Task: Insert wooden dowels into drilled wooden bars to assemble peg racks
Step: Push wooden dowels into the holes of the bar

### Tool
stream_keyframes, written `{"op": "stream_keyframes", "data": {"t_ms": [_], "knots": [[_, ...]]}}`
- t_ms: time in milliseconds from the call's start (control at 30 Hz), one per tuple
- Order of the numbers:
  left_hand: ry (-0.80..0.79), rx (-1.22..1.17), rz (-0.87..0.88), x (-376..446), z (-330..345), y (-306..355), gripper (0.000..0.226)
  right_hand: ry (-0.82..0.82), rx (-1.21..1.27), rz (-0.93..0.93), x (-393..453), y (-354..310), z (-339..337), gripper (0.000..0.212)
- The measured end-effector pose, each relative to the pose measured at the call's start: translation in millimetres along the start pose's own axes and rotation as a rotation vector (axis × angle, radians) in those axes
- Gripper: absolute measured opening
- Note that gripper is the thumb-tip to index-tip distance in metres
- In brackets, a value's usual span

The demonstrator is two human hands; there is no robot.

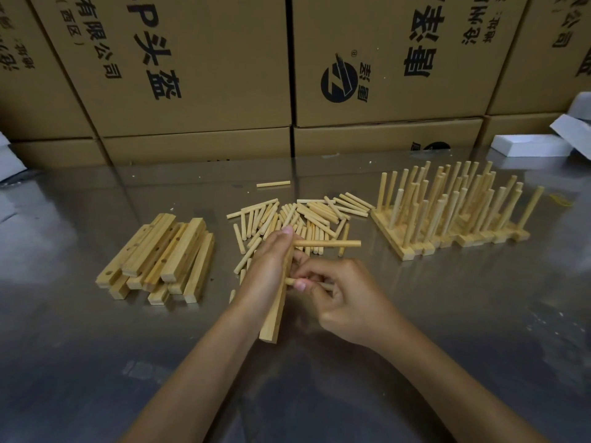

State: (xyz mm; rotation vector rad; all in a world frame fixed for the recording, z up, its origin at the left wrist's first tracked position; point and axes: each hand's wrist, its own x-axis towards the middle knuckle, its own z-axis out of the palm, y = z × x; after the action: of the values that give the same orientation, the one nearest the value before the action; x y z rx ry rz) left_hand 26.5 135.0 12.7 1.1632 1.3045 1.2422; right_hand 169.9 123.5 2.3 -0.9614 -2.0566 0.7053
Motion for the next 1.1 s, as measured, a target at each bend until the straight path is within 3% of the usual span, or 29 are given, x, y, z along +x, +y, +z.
{"op": "stream_keyframes", "data": {"t_ms": [133, 367, 533, 667, 767, 833, 967, 1100], "knots": [[0.017, 0.044, 0.020, 0, 2, -3, 0.037, -0.035, 0.029, 0.040, 2, 3, -3, 0.012], [0.104, 0.122, 0.025, 6, -5, 2, 0.038, 0.047, 0.182, 0.145, 6, 3, -1, 0.009], [0.291, 0.000, -0.101, 19, -30, 4, 0.038, 0.129, 0.065, 0.233, 8, 21, -12, 0.033], [0.364, -0.162, -0.255, 30, -42, 5, 0.039, -0.123, -0.308, 0.132, 4, 38, 2, 0.051], [0.354, -0.183, -0.283, 32, -43, 5, 0.042, -0.227, -0.421, 0.081, 3, 44, 13, 0.053], [0.346, -0.208, -0.282, 32, -44, 6, 0.042, -0.146, -0.384, 0.079, 5, 43, 10, 0.045], [0.322, -0.247, -0.281, 29, -46, 7, 0.039, 0.117, -0.323, 0.106, 6, 40, -1, 0.003], [0.310, -0.190, -0.260, 29, -45, 7, 0.040, 0.142, -0.401, 0.225, 4, 40, -9, 0.019]]}}
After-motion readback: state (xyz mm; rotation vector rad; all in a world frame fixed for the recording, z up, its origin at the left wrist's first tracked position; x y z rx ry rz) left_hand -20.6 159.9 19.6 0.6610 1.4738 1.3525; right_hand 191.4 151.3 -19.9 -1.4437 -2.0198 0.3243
